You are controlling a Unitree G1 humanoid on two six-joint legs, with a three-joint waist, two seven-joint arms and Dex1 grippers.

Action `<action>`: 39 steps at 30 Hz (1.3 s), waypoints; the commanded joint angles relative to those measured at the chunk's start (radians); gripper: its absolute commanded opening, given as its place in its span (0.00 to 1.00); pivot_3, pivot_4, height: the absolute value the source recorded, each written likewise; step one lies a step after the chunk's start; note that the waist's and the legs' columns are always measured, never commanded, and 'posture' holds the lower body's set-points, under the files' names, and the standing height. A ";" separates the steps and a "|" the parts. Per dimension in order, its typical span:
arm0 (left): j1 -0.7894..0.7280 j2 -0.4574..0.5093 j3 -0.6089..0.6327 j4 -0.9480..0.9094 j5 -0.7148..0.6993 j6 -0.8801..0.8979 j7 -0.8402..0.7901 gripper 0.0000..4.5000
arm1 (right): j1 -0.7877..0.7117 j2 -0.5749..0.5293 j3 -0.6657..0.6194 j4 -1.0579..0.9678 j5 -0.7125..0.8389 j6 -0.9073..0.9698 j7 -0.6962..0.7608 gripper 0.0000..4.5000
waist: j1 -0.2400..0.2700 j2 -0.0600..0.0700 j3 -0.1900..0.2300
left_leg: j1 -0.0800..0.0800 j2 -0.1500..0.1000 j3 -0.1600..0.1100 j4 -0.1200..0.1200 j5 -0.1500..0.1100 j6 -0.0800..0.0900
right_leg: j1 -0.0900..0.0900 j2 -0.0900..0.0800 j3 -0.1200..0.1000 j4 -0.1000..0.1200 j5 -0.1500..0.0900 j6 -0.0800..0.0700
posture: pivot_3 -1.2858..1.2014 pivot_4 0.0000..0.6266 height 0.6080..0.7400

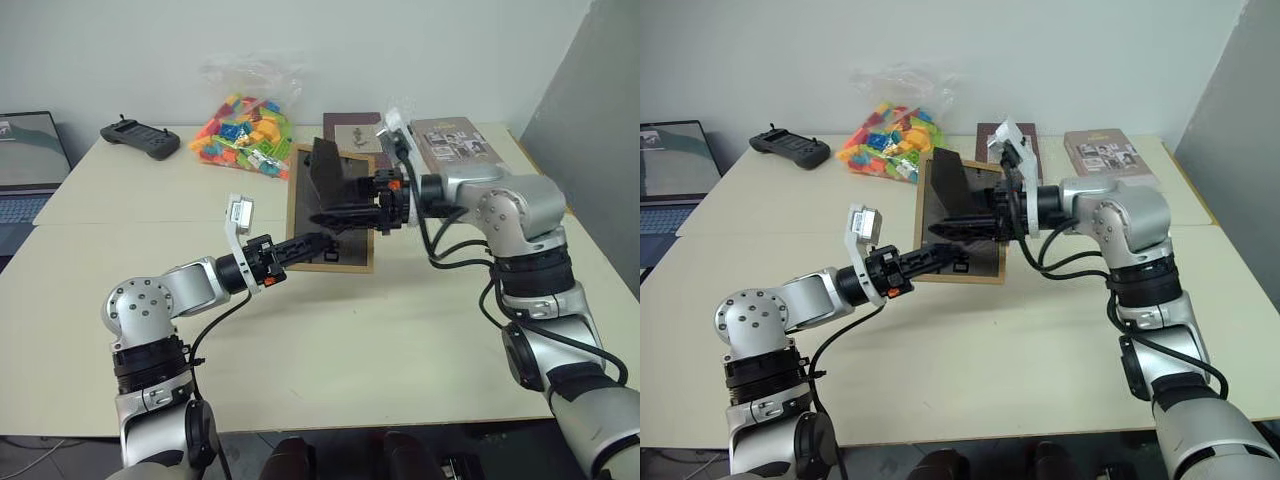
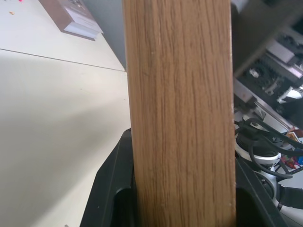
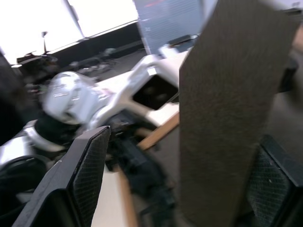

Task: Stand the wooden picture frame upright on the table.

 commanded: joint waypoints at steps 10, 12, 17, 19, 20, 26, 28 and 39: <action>-0.009 0.006 0.043 -0.012 -0.180 0.009 0.122 0.27 | 0.093 -0.191 -0.050 -0.005 -0.104 -0.230 -0.059 0.90 | 0.001 0.000 0.000 | 0.000 0.000 0.001 0.000 0.000 0.000 | 0.000 0.000 0.000 0.000 0.000 0.000 | 0.52 0.24 1.00; -0.010 0.012 0.068 0.021 -0.247 0.046 0.193 0.27 | 0.156 -0.244 -0.060 -0.003 -0.225 -0.489 -0.086 0.90 | 0.003 -0.001 0.000 | 0.000 0.000 0.001 0.000 0.000 0.000 | 0.000 0.000 0.000 0.000 0.000 0.000 | 0.52 0.24 1.00; 0.019 0.059 0.053 0.113 -0.520 0.062 0.385 0.27 | 0.332 -0.295 -0.012 0.113 -0.510 -1.228 -0.200 0.90 | 0.010 -0.002 0.001 | 0.000 0.000 0.003 0.001 0.000 0.000 | 0.001 0.000 0.001 -0.001 0.000 0.001 | 0.52 0.24 1.00; 0.052 0.089 -0.002 0.112 -0.671 0.011 0.480 0.27 | 0.345 -0.290 0.024 0.248 -0.675 -1.586 -0.342 0.90 | 0.004 -0.002 0.001 | 0.000 0.001 0.004 0.001 0.000 0.000 | 0.000 0.000 0.002 0.000 0.000 0.001 | 0.52 0.24 1.00; 0.069 0.106 -0.036 0.102 -0.752 -0.026 0.529 0.27 | 0.333 -0.289 0.050 0.311 -0.778 -1.751 -0.434 0.90 | 0.001 -0.003 0.001 | 0.001 0.001 0.005 0.001 0.000 0.000 | 0.000 0.000 0.002 0.000 0.000 0.001 | 0.52 0.24 1.00; 0.129 0.110 -0.113 0.034 -0.883 -0.149 0.619 0.27 | 0.186 -0.239 0.126 0.552 -1.186 -2.136 -0.895 0.90 | -0.010 -0.003 0.001 | 0.002 0.002 0.006 0.001 0.004 -0.006 | 0.000 0.000 0.003 0.001 0.000 0.001 | 0.52 0.24 1.00; 0.157 0.107 -0.125 0.004 -0.883 -0.167 0.618 0.27 | 0.154 -0.229 0.143 0.586 -1.287 -2.190 -1.032 0.90 | -0.010 -0.003 0.001 | 0.002 0.002 0.007 0.001 0.004 -0.008 | 0.000 0.001 0.003 0.001 0.000 0.000 | 0.52 0.24 1.00; 0.232 0.115 -0.180 -0.077 -0.883 -0.207 0.576 0.27 | 0.046 -0.198 0.285 0.650 -1.546 -2.277 -1.386 0.74 | -0.004 -0.004 0.001 | 0.003 0.002 0.007 0.001 0.005 -0.008 | 0.002 0.001 0.004 0.000 0.000 0.000 | 0.52 0.24 1.00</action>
